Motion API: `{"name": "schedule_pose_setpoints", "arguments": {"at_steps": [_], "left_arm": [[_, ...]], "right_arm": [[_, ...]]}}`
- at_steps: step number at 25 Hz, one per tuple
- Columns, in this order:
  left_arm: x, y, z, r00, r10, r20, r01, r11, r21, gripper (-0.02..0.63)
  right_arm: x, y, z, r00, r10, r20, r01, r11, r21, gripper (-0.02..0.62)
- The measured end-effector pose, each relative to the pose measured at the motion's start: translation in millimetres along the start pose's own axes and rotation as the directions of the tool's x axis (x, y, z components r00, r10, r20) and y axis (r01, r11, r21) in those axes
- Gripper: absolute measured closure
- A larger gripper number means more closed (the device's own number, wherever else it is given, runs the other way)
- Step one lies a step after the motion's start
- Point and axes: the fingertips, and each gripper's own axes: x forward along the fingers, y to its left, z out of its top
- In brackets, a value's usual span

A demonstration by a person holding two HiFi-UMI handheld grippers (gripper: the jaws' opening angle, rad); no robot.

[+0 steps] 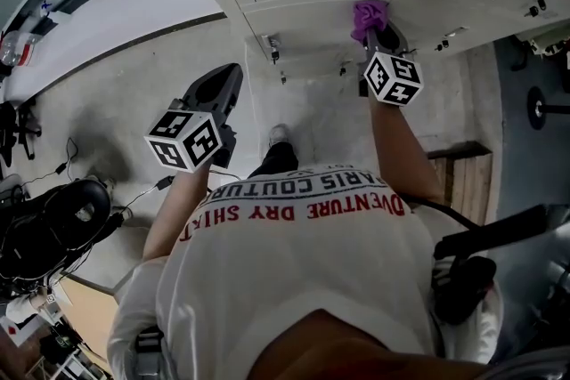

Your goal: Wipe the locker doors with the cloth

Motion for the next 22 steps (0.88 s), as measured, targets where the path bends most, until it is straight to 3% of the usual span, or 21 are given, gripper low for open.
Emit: {"name": "schedule_pose_setpoints", "arguments": {"at_steps": [12,17,22], "left_arm": [[-15,8,-10,1.0,-0.002,0.021,0.003,1.0,-0.031,0.606],[-27,15,-18,0.999,0.001,0.041,0.001,0.999,-0.052,0.606],[-41,26,-20,0.998,0.01,0.055,-0.007,0.998,-0.059,0.606]], "right_arm": [[-13,16,-2,0.999,0.038,0.011,-0.038,0.999,0.028,0.535],[-20,78,-17,0.987,0.162,0.013,-0.163,0.986,0.045,0.537],[-10,156,-46,0.948,0.316,-0.048,-0.315,0.949,0.024,0.535]]}}
